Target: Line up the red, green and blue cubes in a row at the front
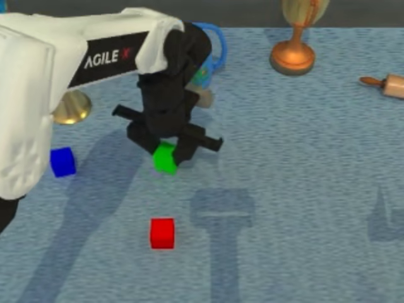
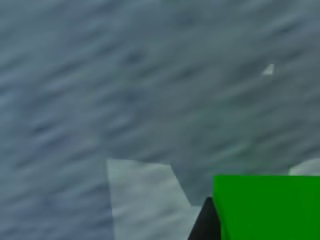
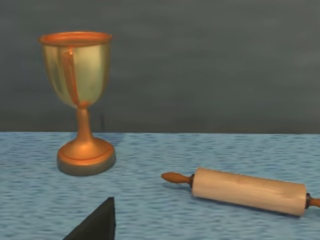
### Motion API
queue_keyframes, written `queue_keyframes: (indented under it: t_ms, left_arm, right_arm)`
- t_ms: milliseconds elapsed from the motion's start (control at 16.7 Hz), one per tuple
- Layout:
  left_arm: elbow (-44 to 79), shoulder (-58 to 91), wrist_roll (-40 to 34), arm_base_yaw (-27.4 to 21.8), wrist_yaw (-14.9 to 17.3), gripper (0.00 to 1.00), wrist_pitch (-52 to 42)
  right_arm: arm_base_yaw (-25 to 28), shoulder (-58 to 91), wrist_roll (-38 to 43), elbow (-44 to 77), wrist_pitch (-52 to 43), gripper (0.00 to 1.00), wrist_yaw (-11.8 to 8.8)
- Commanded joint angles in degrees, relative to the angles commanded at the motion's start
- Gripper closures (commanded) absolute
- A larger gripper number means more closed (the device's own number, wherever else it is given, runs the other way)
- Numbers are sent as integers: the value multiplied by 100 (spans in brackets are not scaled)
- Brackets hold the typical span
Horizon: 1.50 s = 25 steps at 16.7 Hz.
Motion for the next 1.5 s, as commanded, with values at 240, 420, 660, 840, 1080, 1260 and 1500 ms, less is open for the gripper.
queue_keyframes:
  t_ms: [240,420,660,840,1080,1260,1500]
  left_arm:
    - [529,-239,-13,71,2,100,-811]
    - [606,-295,-14,85,3,100,-910]
    - [577,-293,-85,8,-3,100,-895]
    - [422,-431,-642,-254,-21,100,-883]
    - [-13,-773,-2070,-809,-55,100,-854]
    - [-377,-1053,-3282,-1264,-77,100,-832]
    - [-722,-1384,-4247,-1693,-102,100,-764]
  right_arm:
    - [0,0,0,0,0,0,0]
    - [0,0,0,0,0,0,0]
    - [0,0,0,0,0,0,0]
    - [0,0,0,0,0,0,0]
    - [0,0,0,0,0,0,0]
    - [0,0,0,0,0,0,0]
    - [0,0,0,0,0,0,0]
